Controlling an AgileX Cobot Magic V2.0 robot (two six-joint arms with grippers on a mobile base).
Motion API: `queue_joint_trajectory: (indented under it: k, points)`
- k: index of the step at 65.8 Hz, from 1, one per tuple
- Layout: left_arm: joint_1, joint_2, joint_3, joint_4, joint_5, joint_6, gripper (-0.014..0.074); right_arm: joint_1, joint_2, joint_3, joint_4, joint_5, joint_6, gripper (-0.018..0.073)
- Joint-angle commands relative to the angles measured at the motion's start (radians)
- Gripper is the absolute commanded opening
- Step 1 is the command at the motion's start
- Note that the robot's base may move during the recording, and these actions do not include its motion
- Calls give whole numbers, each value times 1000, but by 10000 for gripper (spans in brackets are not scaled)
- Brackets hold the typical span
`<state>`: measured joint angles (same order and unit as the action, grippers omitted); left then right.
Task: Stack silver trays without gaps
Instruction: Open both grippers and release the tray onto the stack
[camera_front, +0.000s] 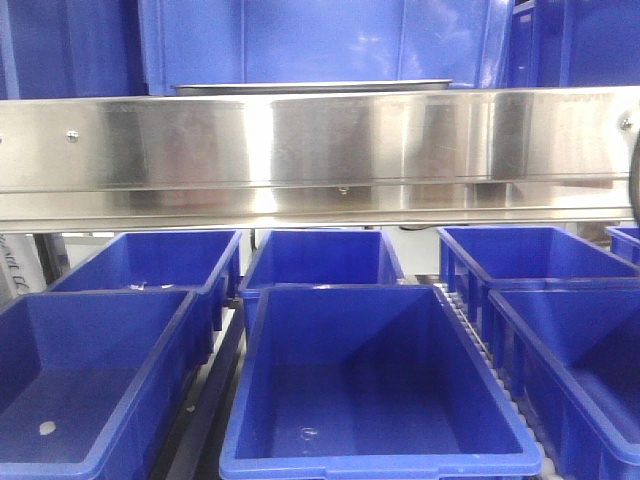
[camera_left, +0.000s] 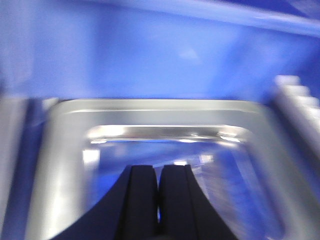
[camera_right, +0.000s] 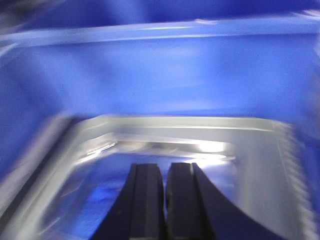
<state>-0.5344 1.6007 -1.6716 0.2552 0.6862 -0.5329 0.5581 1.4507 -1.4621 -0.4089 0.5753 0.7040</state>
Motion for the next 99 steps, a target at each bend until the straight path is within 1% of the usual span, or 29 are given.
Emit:
queue_joint_trajectory:
  k: [1, 10, 20, 27, 31, 35, 40, 46, 50, 55, 67, 74, 81, 99]
  points:
    - [-31, -62, 70, -9, -67, 9, -8, 23, -53, 68, -16, -65, -20, -18]
    - [-72, -158, 215, -9, -157, 9, -8, 24, -143, 185, -16, -148, -20, -18]
    - [-110, -302, 430, -9, -349, 9, -8, 24, -274, 348, -16, -233, -76, -18]
    - [-118, -407, 563, -6, -467, 9, -8, 24, -356, 453, -16, -302, -107, -18]
    - [-118, -471, 650, -6, -528, 9, -8, 24, -402, 521, -16, -345, -107, -18]
    - [-118, -530, 726, 16, -571, 9, -8, 24, -449, 582, -16, -390, -107, -18]
    - [-118, -601, 815, 66, -628, 9, -8, 24, -511, 653, -16, -445, -107, -18]
    - [-118, -686, 920, 146, -686, 9, -8, 24, -580, 736, -16, -476, -107, -18]
    - [-118, -746, 971, 179, -699, 9, -8, 24, -628, 786, -16, -478, -107, -18]
    - [-118, -815, 1024, 203, -699, 9, -8, 24, -698, 852, -16, -478, -109, -18]
    - [-118, -976, 1146, 205, -699, 9, -8, 24, -873, 976, -16, -478, -109, -18]
    - [-118, -1054, 1177, 205, -697, 9, -8, 24, -948, 989, -16, -478, -109, -18]
    - [-118, -1111, 1178, 205, -698, 9, -8, 24, -993, 989, -16, -478, -109, -18]
    - [-118, -1139, 1178, 205, -698, 9, -8, 24, -1006, 989, -16, -478, -109, -18]
